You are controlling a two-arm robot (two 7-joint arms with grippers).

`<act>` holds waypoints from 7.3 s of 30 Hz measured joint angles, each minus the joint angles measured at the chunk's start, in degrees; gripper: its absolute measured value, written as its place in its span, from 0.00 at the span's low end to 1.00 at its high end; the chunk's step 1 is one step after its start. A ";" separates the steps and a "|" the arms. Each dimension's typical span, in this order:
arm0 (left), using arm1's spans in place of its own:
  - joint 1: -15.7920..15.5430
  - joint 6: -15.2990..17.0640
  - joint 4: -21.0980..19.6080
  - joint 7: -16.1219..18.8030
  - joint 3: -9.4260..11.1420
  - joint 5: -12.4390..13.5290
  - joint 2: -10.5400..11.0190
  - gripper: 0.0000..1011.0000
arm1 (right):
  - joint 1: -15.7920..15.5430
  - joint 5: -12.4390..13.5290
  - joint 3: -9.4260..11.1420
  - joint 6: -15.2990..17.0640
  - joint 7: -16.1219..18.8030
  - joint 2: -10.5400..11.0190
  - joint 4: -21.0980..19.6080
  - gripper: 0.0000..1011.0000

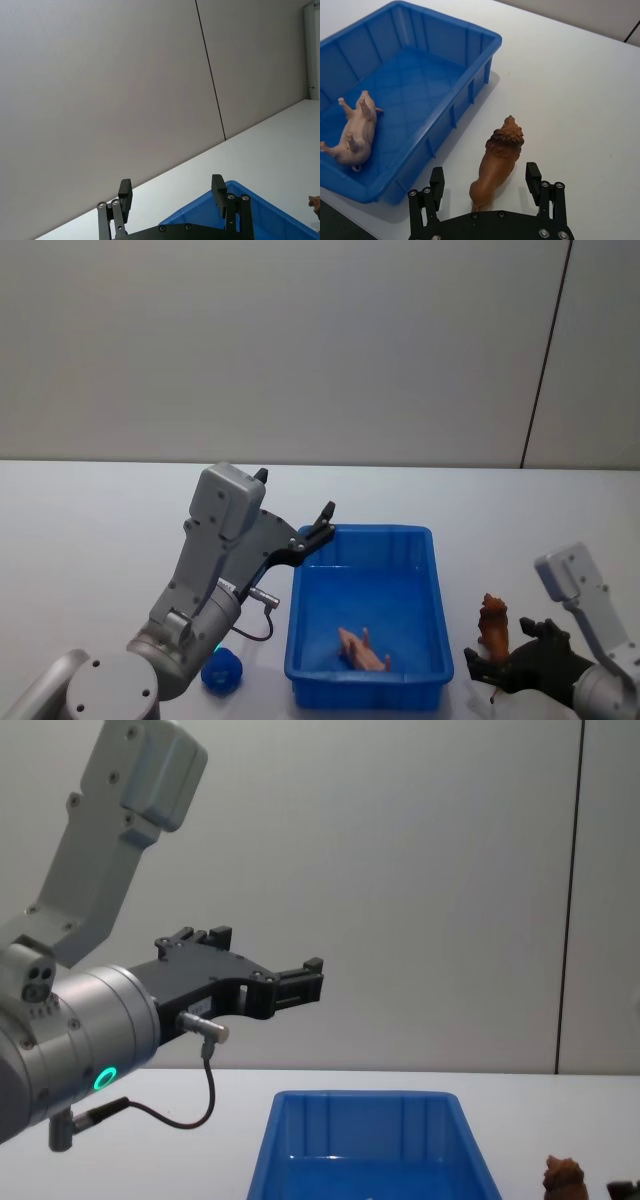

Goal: Pick up the two dolls from the table and place them into the box.

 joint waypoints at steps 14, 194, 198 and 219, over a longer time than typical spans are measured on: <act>0.00 0.00 0.00 0.00 0.00 0.00 0.00 0.99 | 1.66 -1.31 -0.81 1.17 -0.48 -1.70 3.74 0.78; 7.48 12.32 7.90 -13.45 -4.80 -5.49 9.17 0.99 | 0.34 5.38 4.36 -15.41 5.22 3.44 -3.43 0.99; 7.16 12.05 8.59 -14.51 -4.86 -5.51 9.01 0.92 | 0.34 5.38 4.36 -15.41 5.22 3.43 -3.43 0.99; 6.23 10.09 10.90 -19.08 -4.88 -5.98 8.38 0.34 | 0.34 5.38 4.36 -15.41 5.22 3.44 -3.43 0.99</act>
